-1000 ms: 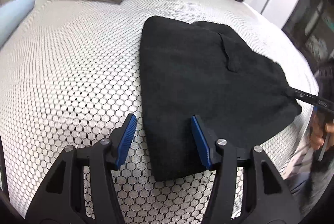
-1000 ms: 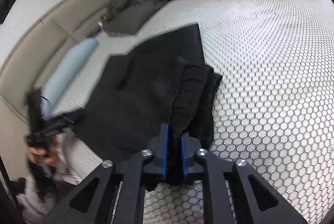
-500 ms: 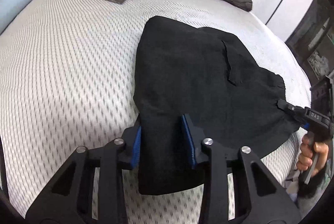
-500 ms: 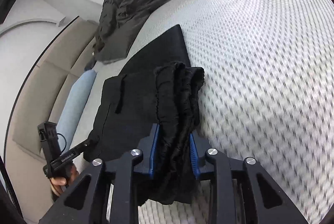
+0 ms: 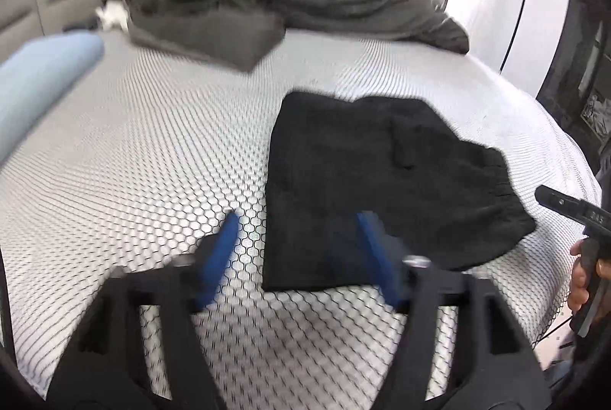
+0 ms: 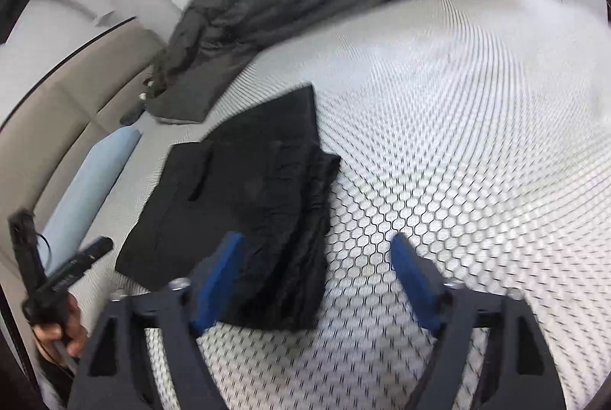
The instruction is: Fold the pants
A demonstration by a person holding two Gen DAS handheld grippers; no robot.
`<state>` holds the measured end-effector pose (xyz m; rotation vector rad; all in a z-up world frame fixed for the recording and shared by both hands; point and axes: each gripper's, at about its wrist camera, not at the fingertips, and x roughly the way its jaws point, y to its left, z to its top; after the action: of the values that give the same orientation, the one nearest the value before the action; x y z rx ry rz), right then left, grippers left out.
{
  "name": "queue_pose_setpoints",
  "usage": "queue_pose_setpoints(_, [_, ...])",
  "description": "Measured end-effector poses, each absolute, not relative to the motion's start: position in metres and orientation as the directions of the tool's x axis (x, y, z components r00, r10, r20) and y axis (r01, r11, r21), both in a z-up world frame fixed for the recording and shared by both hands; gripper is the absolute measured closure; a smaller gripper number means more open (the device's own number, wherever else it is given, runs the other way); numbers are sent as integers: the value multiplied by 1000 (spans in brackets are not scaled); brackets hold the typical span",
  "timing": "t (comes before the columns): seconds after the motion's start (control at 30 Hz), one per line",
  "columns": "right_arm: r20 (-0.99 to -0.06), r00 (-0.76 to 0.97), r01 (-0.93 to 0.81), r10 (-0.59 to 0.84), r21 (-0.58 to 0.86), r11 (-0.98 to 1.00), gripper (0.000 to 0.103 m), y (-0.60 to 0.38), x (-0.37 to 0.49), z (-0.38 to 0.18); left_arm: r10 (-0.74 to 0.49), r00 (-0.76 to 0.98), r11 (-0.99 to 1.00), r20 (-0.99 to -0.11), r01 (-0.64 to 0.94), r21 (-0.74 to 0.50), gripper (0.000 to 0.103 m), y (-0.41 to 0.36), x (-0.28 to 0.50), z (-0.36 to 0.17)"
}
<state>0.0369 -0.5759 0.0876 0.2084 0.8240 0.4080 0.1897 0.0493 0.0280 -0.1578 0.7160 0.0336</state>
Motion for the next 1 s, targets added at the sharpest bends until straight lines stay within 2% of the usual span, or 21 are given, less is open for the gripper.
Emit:
queue_pose_setpoints(0.03, [-657, 624, -284, 424, 315, 906, 8, -576, 26, 92, -38, 785, 988, -618, -63, -141, 16, 45, 179, 36])
queue_pose_setpoints(0.07, [-637, 645, -311, 423, 288, 906, 3, -574, 13, 100, -43, 803, 988, -594, -53, -145, 13, 38, 175, 45])
queue_pose_setpoints(0.1, [-621, 660, -337, 424, 260, 905, 0, -571, 3, 107, -47, 818, 989, -573, -43, -143, 4, 35, 169, 49])
queue_pose_setpoints(0.13, [-606, 670, -358, 429, 243, 902, 0, -569, -7, 111, -45, 833, 991, -551, -33, -132, 1, 31, 162, 52])
queue_pose_setpoints(0.23, [-547, 704, -413, 453, 203, 888, 0, -556, -29, 123, -31, 851, 995, -524, -25, -99, 1, 25, 152, 54])
queue_pose_setpoints(0.5, [-495, 739, -460, 457, 125, 879, 0, -532, -44, 128, -3, 864, 994, -504, -52, -95, 1, 28, 125, 67])
queue_pose_setpoints(1.0, [-488, 747, -463, 452, 105, 880, 0, -521, -42, 120, 23, 865, 995, -501, -67, -71, 1, 31, 139, 60])
